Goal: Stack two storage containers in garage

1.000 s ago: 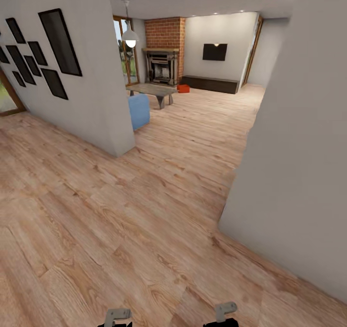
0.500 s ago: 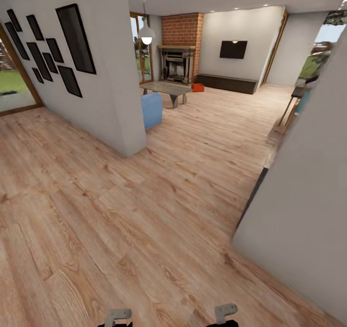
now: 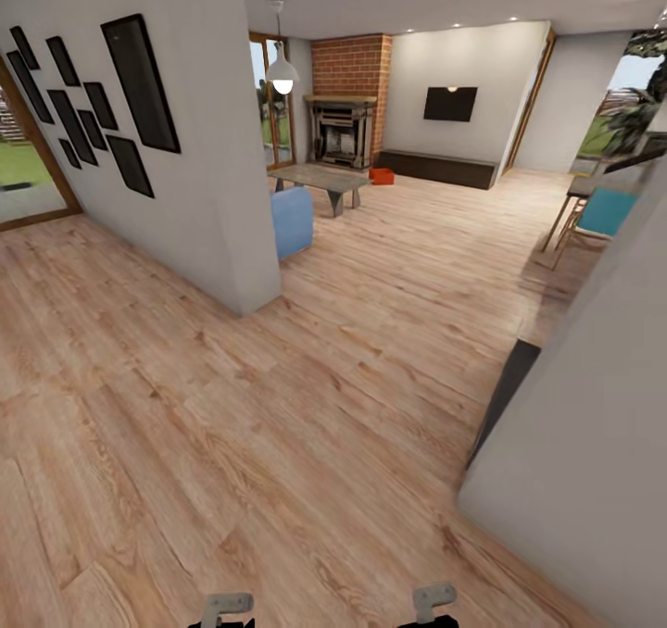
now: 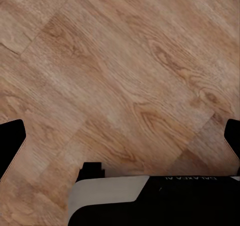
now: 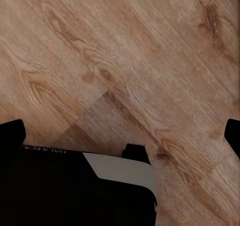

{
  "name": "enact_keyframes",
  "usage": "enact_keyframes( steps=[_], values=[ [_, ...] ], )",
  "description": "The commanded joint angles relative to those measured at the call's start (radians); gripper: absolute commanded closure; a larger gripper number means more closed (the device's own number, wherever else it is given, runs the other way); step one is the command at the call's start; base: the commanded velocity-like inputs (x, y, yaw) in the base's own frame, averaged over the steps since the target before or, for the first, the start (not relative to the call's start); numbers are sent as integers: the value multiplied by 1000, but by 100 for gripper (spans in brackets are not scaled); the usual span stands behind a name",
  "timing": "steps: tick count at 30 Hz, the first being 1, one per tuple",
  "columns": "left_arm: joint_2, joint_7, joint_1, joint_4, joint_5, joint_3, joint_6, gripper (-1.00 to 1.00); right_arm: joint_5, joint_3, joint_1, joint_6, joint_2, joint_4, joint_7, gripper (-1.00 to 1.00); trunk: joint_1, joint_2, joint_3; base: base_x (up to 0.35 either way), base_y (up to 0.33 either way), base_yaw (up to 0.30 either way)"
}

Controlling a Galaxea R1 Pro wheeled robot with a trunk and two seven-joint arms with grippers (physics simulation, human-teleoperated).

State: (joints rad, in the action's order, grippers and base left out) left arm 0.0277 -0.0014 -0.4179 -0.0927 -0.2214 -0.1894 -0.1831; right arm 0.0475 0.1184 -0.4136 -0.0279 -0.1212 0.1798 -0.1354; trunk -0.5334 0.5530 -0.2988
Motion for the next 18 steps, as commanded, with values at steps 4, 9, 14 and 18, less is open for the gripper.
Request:
enact_keyframes(
  steps=[4, 9, 14, 18],
  values=[
    [0, 0, -1, 1, -10, -8, -4, -100, 5, 6, -1, -3, 0, 0, -6, -100, -1, 1, 5, 343, 18, 0],
    [0, 0, -1, 1, -10, -8, -4, -100, 5, 6, 2, -3, 0, 0, -6, -100, -1, 1, 13, 343, 68, 0],
    [0, 0, -1, 1, -10, -8, -4, -100, 5, 6, 9, -3, 0, 1, -6, -100, -1, 1, 21, 343, 23, 0],
    [0, 0, -1, 1, -10, -8, -4, -100, 6, 6, 11, -3, 0, 1, -6, -100, -1, 1, 27, 343, 6, 0]
  ],
)
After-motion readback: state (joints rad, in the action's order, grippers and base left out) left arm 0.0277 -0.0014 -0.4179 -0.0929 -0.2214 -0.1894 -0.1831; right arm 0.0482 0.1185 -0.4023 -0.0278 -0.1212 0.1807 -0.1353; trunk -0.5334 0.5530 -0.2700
